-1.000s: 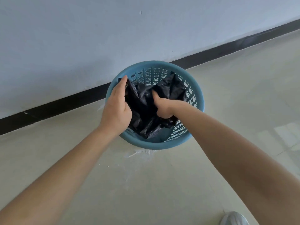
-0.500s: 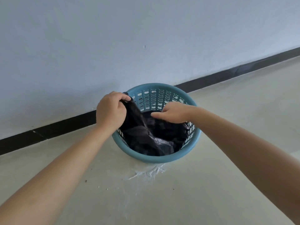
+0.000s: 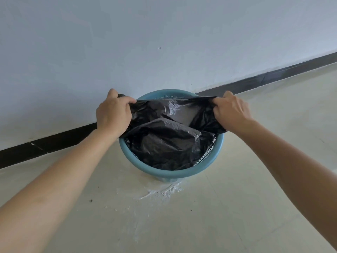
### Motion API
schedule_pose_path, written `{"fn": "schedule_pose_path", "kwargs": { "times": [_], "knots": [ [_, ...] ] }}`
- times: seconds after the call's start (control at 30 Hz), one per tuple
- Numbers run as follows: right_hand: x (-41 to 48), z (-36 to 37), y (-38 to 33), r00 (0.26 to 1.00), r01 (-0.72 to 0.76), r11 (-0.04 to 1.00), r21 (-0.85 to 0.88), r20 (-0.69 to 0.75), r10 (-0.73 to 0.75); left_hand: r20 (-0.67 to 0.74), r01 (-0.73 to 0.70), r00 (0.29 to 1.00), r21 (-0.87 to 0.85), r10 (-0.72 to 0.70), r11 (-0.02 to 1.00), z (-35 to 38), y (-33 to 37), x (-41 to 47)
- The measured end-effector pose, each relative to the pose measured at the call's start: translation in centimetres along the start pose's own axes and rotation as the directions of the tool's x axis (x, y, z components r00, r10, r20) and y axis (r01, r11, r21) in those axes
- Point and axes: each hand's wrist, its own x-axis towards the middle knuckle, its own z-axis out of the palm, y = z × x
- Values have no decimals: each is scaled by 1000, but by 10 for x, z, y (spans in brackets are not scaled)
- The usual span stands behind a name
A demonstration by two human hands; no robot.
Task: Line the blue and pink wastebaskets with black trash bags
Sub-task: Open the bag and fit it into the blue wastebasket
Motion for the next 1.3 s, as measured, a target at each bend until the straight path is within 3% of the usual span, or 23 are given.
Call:
{"fn": "schedule_pose_path", "kwargs": {
  "times": [0.13,0.27,0.4,0.47,0.53,0.6,0.7,0.77,0.9,0.97,1.03,1.1,1.2,1.3],
  "knots": [
    [8,-4,-11,1000,-8,999,43,17,8,158,-36,987,143,13,989,6,3,5],
    [32,0,-22,999,-17,997,72,37,15,313,49,941,257,-131,965,14,4,30],
    [66,12,-31,944,-105,989,104,324,66,528,244,773,264,-352,933,25,-4,50],
    [72,19,-34,878,-206,944,259,474,62,655,275,662,242,-365,931,31,-5,48],
    [73,26,-30,827,-361,828,429,558,71,689,318,633,185,-353,930,38,-6,46],
    [70,29,-28,805,-453,758,470,581,122,687,355,641,129,-342,926,41,-5,46],
    [66,29,-26,823,-477,729,491,541,173,662,608,615,-53,-428,792,44,-7,43],
    [65,29,-27,808,-534,643,549,556,195,674,652,595,-85,-438,754,44,-8,42],
    [41,32,-9,737,-659,279,698,674,54,620,733,590,-145,-516,664,41,-10,37],
    [20,37,4,763,-644,52,763,646,-19,576,725,622,-168,-530,668,41,-9,33],
    [6,41,9,790,-605,-100,790,611,55,500,679,691,-205,-521,705,39,-5,27],
    [-1,39,5,759,-576,-181,797,604,243,424,631,761,-309,-491,711,33,-3,20],
    [-12,30,-3,707,-506,-272,818,575,412,361,602,796,-545,-485,583,13,-5,0],
    [-30,26,-17,723,-525,-176,833,545,423,206,617,755,-545,-623,567,0,-4,-32]
  ]
}}
